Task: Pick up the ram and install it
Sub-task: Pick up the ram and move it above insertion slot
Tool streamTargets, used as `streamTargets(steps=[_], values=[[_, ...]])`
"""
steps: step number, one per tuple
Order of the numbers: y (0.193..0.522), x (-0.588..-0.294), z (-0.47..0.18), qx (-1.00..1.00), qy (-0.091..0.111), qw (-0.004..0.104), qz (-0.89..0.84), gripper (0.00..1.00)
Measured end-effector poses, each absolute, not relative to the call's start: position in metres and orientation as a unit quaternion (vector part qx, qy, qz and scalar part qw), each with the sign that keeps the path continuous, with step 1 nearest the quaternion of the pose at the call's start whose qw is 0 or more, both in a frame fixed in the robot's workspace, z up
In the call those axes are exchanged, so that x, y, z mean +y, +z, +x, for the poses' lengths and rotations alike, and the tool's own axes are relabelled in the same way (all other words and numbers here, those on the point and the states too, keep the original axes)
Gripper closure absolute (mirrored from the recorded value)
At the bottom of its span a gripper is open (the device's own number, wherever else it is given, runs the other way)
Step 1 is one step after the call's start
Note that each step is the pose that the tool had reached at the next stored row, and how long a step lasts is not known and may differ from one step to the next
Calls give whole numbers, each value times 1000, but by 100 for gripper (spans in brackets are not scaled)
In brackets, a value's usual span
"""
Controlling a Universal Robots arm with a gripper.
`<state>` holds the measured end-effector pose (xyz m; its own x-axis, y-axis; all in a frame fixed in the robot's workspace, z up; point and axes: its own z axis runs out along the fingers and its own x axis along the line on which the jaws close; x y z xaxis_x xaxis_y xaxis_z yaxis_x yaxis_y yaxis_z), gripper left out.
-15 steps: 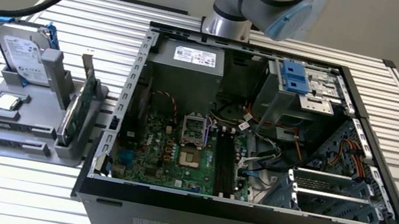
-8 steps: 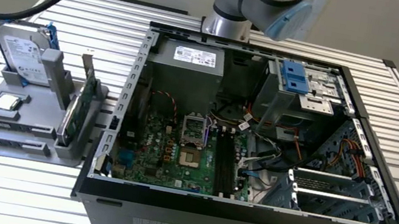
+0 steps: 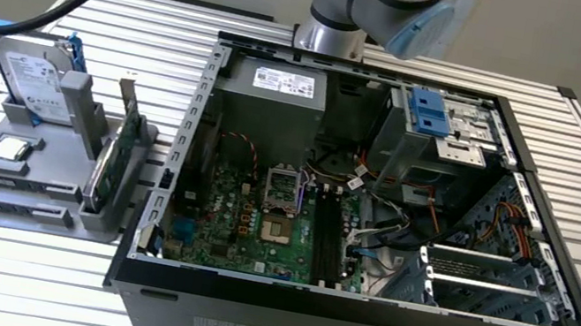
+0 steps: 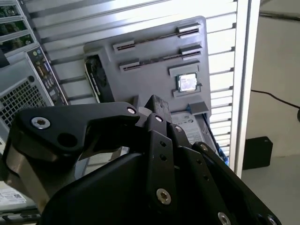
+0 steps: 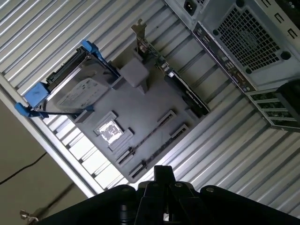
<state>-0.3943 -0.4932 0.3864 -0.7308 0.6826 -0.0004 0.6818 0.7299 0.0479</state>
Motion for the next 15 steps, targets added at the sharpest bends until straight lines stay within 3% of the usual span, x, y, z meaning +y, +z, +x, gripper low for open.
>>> streamTargets(steps=[15], values=[[384,-493,-394,905,22,10,424,100]])
